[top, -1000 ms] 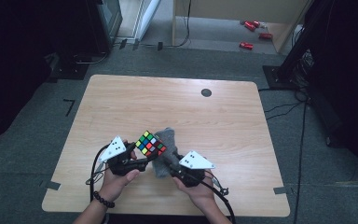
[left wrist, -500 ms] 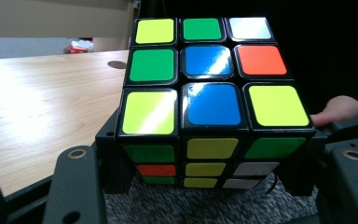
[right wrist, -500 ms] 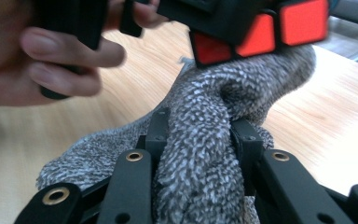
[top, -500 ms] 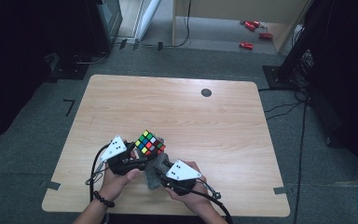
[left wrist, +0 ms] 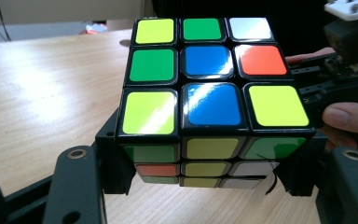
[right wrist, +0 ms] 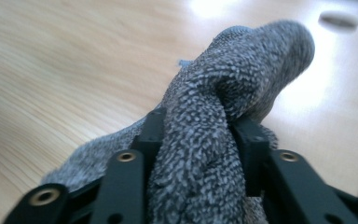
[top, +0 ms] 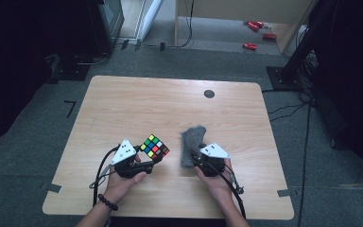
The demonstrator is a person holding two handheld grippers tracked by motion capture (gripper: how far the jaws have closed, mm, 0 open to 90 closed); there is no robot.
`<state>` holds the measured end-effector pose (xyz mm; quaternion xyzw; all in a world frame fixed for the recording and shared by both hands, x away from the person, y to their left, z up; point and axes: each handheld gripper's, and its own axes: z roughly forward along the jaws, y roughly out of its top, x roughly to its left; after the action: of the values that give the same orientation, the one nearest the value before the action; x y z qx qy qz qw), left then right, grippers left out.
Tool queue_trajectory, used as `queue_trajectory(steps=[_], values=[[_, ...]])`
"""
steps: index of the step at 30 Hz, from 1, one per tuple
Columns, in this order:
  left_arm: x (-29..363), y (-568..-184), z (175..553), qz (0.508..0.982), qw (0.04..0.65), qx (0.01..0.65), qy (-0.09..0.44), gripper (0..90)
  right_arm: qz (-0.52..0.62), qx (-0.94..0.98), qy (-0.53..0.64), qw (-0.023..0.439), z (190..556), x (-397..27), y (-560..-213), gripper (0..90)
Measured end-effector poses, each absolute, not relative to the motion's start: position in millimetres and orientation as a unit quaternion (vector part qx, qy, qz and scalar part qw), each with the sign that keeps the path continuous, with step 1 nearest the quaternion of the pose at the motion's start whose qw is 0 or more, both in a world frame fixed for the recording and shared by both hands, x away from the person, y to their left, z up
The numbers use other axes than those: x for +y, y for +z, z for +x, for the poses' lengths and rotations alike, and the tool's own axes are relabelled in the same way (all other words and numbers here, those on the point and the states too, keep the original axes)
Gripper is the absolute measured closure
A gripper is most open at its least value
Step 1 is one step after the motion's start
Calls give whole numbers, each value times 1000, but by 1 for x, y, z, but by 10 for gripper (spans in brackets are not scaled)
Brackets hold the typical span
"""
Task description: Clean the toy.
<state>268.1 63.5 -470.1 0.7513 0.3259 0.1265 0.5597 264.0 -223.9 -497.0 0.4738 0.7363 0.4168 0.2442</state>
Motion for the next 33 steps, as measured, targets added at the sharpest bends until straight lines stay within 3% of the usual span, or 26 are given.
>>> queue_trajectory(steps=[3, 4, 12, 20, 33], values=[[64, -471, 270, 753, 555, 331, 126, 347, 480, 747, 406, 217, 270, -230, -503, 517], [64, -471, 270, 753, 554, 333, 127, 347, 484, 741, 411, 219, 270, -234, -501, 461], [65, -471, 272, 751, 549, 342, 131, 346, 462, 708, 467, 259, 260, -243, -470, 285], [62, -468, 272, 749, 550, 346, 130, 346, 397, 720, 514, 244, 245, -224, -453, 213], [50, -460, 266, 745, 560, 346, 107, 346, 305, 766, 518, 229, 232, -174, -469, 147]])
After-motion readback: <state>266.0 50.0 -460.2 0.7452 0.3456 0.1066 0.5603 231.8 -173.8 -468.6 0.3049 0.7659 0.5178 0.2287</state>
